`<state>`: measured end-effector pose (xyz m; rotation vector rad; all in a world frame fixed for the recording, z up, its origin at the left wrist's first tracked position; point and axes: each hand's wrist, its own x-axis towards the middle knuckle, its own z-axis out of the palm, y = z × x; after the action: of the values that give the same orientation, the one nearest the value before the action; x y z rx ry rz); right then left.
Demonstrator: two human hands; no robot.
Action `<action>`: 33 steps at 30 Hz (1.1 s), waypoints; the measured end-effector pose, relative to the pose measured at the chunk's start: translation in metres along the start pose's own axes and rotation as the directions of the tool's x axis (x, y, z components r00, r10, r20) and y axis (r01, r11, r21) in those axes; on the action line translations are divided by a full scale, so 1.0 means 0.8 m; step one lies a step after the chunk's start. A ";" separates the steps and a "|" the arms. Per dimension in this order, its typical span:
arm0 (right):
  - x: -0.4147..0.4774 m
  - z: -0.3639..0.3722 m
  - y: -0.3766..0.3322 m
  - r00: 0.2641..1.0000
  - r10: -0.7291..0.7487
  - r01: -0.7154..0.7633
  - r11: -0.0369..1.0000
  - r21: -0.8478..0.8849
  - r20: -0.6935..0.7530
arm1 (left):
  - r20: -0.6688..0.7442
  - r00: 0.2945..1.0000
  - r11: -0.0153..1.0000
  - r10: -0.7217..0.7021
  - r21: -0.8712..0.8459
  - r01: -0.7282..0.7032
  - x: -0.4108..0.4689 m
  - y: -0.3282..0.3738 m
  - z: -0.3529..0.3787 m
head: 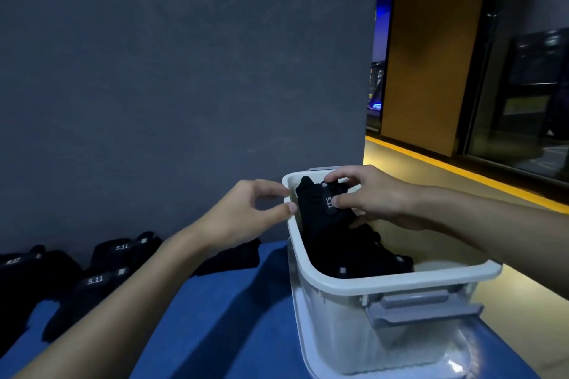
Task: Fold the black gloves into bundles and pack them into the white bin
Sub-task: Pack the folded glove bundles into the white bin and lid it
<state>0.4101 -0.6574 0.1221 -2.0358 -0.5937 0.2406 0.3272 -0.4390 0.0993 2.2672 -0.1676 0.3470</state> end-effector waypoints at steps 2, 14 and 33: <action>0.006 -0.001 0.005 0.999 0.017 -0.016 1.000 -0.013 0.037 | -0.006 1.000 1.000 0.023 -0.002 -0.023 0.002 -0.003 0.001; 0.017 0.006 0.028 0.989 0.058 -0.009 0.943 -0.333 0.139 | -0.029 0.997 0.995 0.072 -0.060 -0.074 0.001 -0.007 0.011; 0.017 0.004 0.036 0.956 0.125 -0.016 0.925 -0.379 0.265 | -0.041 0.997 0.993 0.060 -0.097 -0.064 -0.005 0.000 0.011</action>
<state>0.4295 -0.6598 0.0969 -2.4160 -0.7927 0.5042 0.3255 -0.4456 0.0923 2.1608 -0.2310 0.4058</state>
